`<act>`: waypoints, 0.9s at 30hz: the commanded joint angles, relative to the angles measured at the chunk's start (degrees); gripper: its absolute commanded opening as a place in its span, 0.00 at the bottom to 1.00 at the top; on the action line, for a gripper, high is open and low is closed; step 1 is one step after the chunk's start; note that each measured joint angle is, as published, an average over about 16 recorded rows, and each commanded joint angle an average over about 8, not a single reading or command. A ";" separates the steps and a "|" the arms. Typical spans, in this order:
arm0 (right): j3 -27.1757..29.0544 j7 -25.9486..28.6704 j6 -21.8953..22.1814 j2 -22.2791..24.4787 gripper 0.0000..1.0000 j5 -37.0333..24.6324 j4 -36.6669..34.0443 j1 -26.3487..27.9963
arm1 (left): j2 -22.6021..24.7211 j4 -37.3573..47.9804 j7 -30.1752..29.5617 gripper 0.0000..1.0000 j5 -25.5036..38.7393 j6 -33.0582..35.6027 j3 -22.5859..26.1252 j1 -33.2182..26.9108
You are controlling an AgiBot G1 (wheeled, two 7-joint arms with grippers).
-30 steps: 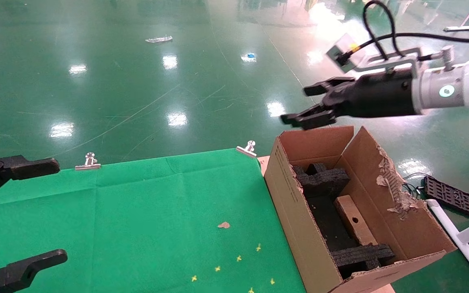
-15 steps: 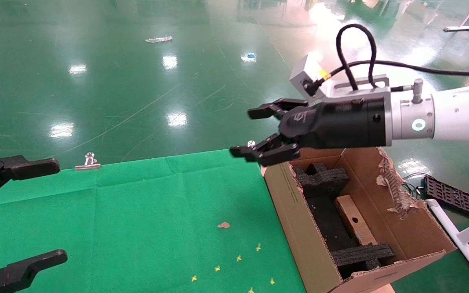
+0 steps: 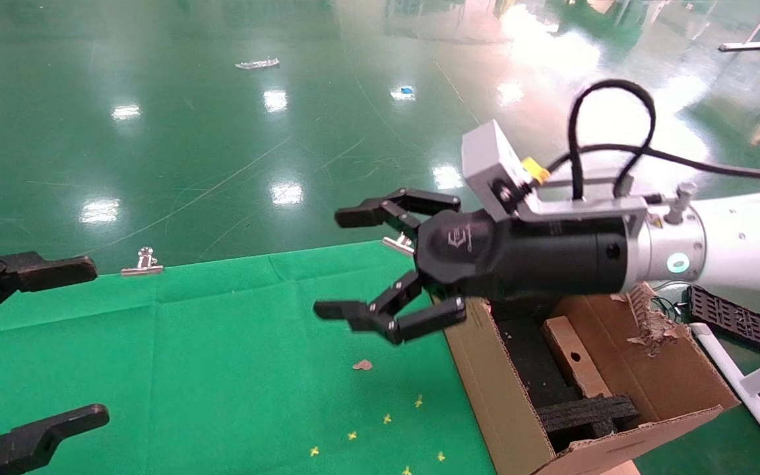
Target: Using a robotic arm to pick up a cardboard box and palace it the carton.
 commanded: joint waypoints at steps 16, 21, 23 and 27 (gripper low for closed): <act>14.01 -6.00 -5.33 -1.67 1.00 8.03 6.34 -14.15 | -0.01 0.01 0.02 1.00 -0.03 -0.03 0.02 0.01; 13.62 -5.82 -5.22 -1.66 1.00 7.91 6.18 -13.74 | -0.01 0.02 0.02 1.00 -0.04 -0.03 0.02 0.01; 13.34 -5.74 -5.11 -1.63 1.00 7.76 6.06 -13.46 | -0.02 0.02 0.02 1.00 -0.04 -0.03 0.02 0.01; 12.89 -5.62 -4.96 -1.57 1.00 7.45 5.87 -13.02 | -0.01 0.02 0.02 1.00 -0.04 -0.03 0.02 0.01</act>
